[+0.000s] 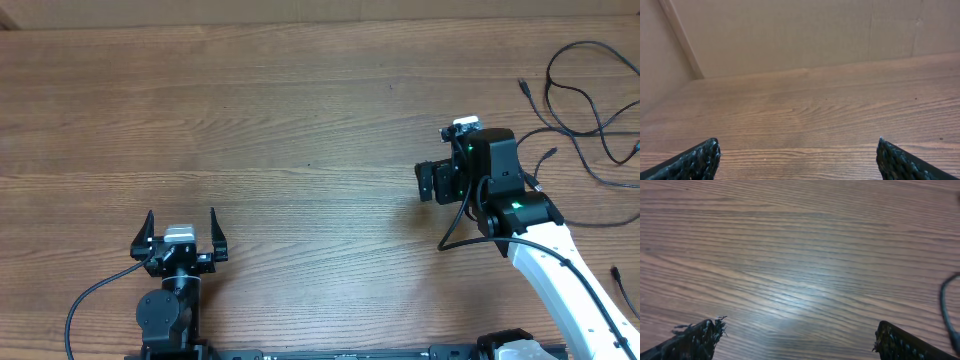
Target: Untangle cables
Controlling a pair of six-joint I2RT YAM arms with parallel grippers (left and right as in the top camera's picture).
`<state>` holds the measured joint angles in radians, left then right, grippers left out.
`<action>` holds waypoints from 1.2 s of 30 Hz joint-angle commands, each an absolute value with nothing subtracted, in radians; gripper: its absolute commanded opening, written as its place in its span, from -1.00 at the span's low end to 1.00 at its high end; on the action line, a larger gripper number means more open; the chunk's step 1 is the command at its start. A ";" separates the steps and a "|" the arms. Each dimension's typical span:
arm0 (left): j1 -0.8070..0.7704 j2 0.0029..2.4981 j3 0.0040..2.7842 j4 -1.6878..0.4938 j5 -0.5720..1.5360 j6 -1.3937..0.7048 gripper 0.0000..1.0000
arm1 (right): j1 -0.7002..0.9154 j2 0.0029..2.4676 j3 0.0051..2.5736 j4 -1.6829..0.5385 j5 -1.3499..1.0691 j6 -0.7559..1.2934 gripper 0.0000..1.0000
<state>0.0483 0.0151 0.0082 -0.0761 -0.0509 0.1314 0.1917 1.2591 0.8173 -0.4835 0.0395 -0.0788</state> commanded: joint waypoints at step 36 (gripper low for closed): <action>0.052 0.004 0.006 -0.077 -0.035 0.146 0.99 | 0.194 0.521 0.214 0.170 0.057 -0.074 1.00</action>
